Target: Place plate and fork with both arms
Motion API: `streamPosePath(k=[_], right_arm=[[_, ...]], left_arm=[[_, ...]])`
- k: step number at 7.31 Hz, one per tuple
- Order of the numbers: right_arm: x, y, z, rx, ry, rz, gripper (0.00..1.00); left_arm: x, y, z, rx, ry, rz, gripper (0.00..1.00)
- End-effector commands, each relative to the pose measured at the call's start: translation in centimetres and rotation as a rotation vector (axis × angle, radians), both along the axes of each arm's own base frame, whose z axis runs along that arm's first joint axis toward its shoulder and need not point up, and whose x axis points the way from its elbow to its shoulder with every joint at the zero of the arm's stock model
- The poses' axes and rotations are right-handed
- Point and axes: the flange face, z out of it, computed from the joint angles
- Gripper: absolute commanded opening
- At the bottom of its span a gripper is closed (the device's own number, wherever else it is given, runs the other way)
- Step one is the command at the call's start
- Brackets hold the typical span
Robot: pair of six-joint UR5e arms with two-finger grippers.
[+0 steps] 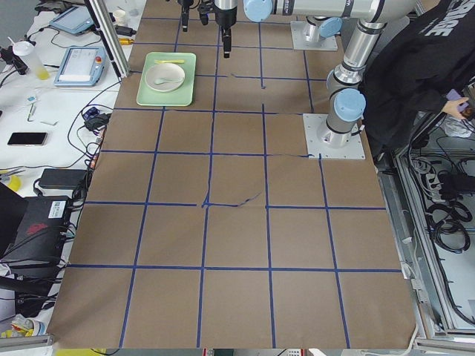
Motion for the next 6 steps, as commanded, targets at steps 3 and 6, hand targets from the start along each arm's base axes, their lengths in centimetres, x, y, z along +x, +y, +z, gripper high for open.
streamPosePath(k=[3,6], right_arm=[[-6.9,12.1,12.8,0.060,-0.008,-0.086,1.00],[-7.0,18.0,10.1,0.098,0.001,-0.085,1.00]], left_arm=[[0.1,-0.2,0.1,-0.011,0.002,0.000,1.00],[0.1,-0.4,0.5,-0.037,0.003,-0.016,1.00]])
